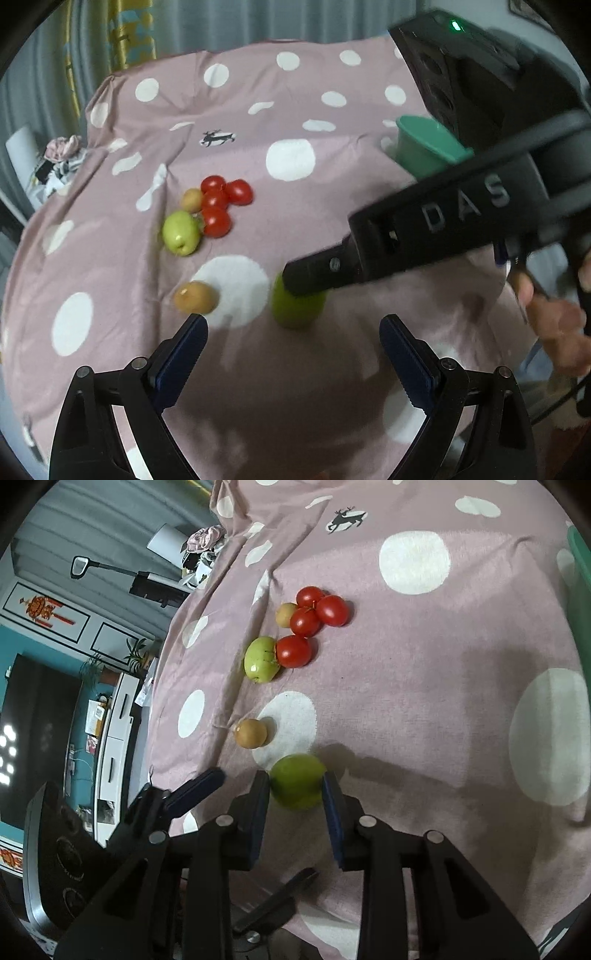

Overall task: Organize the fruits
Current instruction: 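Close the left gripper onto the same green fruit beside the right gripper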

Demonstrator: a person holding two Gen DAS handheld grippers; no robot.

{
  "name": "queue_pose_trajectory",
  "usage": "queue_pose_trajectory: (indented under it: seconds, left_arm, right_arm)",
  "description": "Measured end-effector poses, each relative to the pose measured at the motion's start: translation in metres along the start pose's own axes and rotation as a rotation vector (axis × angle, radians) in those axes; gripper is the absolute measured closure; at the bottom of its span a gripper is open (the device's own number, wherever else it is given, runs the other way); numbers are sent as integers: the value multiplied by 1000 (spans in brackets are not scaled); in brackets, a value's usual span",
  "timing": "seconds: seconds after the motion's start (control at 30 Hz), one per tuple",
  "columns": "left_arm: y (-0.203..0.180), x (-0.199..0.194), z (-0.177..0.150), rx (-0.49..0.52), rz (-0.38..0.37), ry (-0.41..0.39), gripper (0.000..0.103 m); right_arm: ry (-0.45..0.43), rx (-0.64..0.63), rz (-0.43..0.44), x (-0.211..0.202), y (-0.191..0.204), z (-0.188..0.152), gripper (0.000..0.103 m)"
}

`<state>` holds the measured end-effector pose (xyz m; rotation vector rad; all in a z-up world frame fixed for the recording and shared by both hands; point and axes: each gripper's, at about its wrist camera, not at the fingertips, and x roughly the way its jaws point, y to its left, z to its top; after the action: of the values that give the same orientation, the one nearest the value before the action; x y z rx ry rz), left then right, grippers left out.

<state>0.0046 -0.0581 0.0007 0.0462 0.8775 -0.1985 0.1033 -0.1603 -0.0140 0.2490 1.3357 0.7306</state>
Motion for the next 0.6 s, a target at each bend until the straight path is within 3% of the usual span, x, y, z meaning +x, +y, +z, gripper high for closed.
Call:
queue_pose_trajectory:
  seconds: [0.1, 0.2, 0.37, 0.53, 0.6]
  left_arm:
    - [3, 9, 2, -13, 4, -2, 9]
    - [0, 18, 2, 0, 18, 25, 22]
    - [2, 20, 7, -15, -11, 14, 24]
    - [3, 31, 6, -22, -71, 51, 55]
    - [2, 35, 5, -10, -62, 65, 57]
  right_arm:
    - [5, 17, 19, 3, -4, 2, 69]
    - [12, 19, 23, 4, -4, 2, 68]
    - [14, 23, 25, 5, -5, 4, 67]
    - [9, 53, 41, 6, -12, 7, 60]
    - [36, 57, 53, 11, -13, 7, 59]
